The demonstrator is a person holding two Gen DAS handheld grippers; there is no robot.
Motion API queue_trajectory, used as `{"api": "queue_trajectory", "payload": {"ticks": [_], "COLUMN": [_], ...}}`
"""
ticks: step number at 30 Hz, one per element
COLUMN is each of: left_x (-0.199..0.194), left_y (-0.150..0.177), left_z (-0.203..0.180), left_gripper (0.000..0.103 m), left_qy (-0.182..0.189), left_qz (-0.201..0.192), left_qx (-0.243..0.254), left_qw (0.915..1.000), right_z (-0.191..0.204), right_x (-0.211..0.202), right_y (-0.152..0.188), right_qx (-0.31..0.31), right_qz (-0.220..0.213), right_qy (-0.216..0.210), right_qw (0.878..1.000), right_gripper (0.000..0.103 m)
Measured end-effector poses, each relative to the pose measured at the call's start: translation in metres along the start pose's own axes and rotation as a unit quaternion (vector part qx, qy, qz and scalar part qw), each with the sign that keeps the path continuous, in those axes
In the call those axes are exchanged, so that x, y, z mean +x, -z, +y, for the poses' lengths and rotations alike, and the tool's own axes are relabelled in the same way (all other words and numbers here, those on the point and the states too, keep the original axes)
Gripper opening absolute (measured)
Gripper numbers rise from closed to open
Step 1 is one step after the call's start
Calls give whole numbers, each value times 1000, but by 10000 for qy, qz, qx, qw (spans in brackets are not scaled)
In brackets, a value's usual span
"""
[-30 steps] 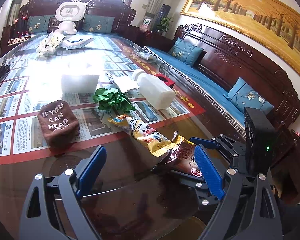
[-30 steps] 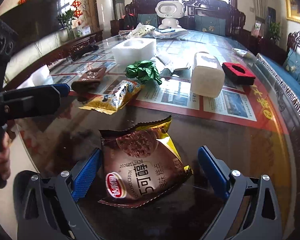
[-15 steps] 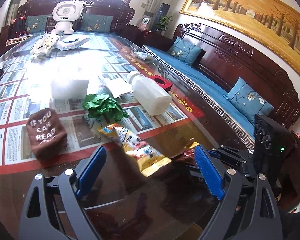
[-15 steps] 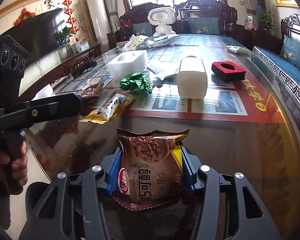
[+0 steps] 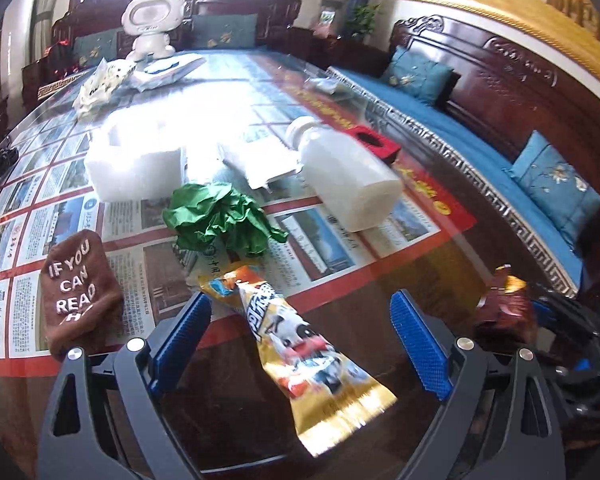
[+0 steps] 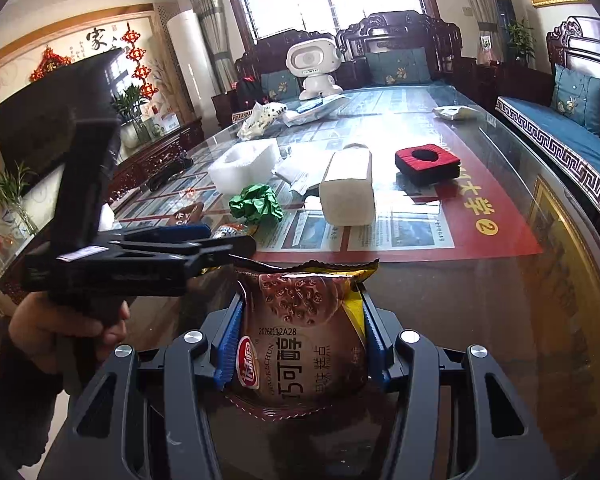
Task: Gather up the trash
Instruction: 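Close right tool on brown snack bag while left tool grasps yellow snack wrapper, then carry both wrappers over the yellow bin and open both tools to drop them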
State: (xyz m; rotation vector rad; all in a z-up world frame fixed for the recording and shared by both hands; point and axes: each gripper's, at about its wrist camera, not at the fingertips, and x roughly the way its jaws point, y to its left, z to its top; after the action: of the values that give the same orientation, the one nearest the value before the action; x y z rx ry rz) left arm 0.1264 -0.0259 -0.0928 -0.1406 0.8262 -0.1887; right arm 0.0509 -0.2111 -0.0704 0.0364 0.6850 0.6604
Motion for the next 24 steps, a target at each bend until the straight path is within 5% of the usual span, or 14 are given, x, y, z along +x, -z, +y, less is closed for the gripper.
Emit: {"api": "queue_trajectory", "payload": {"ticks": [8, 24], "left_x": [10, -57], "left_y": [2, 46], "left_z": [9, -10], "left_gripper": [27, 26], "left_qy": [125, 535], "left_qz": [153, -163], "left_qx": [-219, 56], "left_qw": [9996, 9984], "right_z": [-6, 11], "right_x": [-8, -36], "right_y": [4, 16], "right_qx": [91, -1], "right_qz": [-46, -66], "right_qy": [-32, -110], "right_qw": [9999, 9999], "right_gripper": [51, 50]}}
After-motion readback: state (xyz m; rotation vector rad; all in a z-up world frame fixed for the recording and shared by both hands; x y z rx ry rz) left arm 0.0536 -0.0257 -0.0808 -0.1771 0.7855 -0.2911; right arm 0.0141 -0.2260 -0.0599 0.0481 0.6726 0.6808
